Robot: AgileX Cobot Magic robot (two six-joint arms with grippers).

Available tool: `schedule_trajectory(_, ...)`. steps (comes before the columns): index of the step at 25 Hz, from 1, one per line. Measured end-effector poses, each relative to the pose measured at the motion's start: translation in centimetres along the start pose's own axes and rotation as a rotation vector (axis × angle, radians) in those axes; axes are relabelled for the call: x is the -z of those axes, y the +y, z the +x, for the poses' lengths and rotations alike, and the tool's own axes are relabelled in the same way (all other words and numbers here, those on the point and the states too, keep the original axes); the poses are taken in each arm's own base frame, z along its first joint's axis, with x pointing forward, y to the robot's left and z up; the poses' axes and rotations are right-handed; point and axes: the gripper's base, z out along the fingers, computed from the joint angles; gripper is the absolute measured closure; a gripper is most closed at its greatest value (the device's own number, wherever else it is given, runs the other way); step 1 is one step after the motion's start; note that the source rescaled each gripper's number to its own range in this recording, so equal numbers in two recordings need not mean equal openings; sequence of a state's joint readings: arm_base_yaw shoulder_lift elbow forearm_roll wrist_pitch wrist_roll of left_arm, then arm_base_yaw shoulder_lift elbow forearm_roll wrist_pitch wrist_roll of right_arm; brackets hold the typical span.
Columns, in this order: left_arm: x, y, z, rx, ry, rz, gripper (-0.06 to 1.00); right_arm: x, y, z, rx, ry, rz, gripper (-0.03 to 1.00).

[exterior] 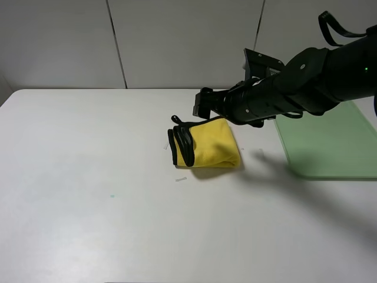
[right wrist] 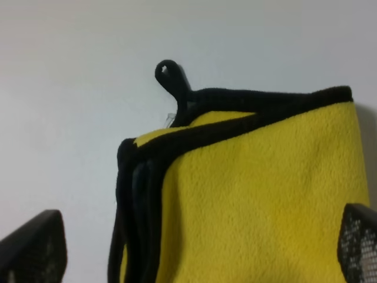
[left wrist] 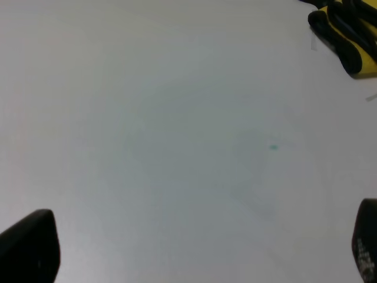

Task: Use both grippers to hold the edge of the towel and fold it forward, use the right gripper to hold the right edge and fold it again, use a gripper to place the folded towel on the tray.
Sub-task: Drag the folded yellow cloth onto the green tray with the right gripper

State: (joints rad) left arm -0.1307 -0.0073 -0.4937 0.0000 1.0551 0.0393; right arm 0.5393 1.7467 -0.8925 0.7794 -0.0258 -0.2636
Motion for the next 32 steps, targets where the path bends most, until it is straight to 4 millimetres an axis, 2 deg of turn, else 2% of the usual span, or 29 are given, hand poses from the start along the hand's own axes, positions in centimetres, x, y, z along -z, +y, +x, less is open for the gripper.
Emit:
schedule_trajectory(3,0.0,0.0,0.0,0.0,0.0,0.0,-0.06,0.0,-0.4,-0.4,0.052,-0.02,0.012,-0.03)
schedule_trajectory(11,0.0,0.0,0.0,0.0,0.0,0.0,-0.06,-0.7,-3.3,-1.3,0.122,-0.04,0.087,-0.03)
schedule_trajectory(16,0.0,0.0,0.0,0.0,0.0,0.0,-0.06,-2.4,-4.7,-0.6,0.158,-0.033,0.141,-0.03)
schedule_trajectory(24,0.0,0.0,0.0,0.0,0.0,0.0,-0.06,-5.4,-6.3,1.6,0.184,0.026,0.205,-0.03)
schedule_trajectory(32,0.0,0.0,0.0,0.0,0.0,0.0,-0.06,-5.9,-5.8,2.3,0.199,0.032,0.202,-0.03)
